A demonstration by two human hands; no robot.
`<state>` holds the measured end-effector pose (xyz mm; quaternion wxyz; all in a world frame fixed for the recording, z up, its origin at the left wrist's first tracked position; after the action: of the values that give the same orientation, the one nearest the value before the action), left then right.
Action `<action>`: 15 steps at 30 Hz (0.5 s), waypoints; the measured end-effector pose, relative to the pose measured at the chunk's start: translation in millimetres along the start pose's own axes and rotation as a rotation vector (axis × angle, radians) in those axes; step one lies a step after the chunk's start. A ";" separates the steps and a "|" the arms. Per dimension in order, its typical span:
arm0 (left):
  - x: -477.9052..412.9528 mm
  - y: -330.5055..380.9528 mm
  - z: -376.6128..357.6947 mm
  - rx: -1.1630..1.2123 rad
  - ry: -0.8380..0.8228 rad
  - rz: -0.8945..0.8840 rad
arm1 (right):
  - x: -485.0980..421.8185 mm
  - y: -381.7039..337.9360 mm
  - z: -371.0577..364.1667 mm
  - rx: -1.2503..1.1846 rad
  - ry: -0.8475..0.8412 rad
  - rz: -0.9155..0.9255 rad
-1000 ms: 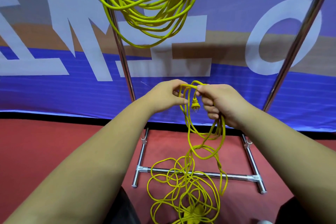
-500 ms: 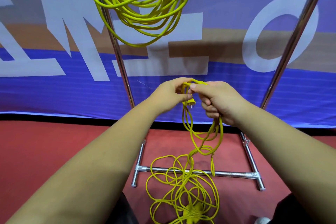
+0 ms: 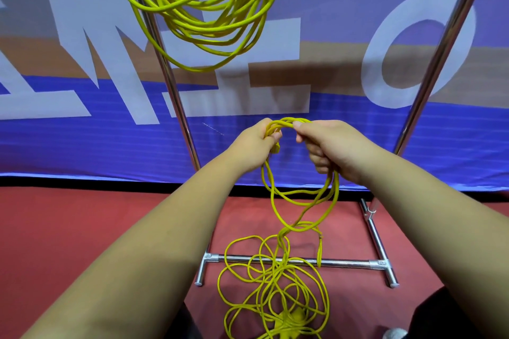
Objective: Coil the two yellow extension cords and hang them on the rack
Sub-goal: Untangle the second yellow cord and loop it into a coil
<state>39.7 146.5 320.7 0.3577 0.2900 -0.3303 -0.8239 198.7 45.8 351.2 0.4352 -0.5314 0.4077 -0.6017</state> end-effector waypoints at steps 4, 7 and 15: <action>1.3 7.5 -0.8 0.018 -0.006 -0.037 | 2.4 1.9 4.7 0.017 -0.002 -0.051; 0.1 8.6 2.8 -0.023 -0.003 -0.035 | 4.6 3.0 7.1 0.045 -0.013 -0.075; -0.9 14.1 10.5 -0.143 0.021 -0.075 | 6.8 7.1 13.1 -0.036 0.013 -0.130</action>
<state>38.4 143.3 337.9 0.3499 0.2846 -0.2556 -0.8551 211.9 36.9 347.8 0.3828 -0.5607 0.3859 -0.6246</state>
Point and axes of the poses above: each hand's wrist, its own x-axis away from the middle knuckle, its own z-axis out of the back of the hand, y = z × x, the point moved 4 cm from there along -x, towards the middle knuckle, and after that the axes turned 10 degrees about -z, right-handed, at the moved point
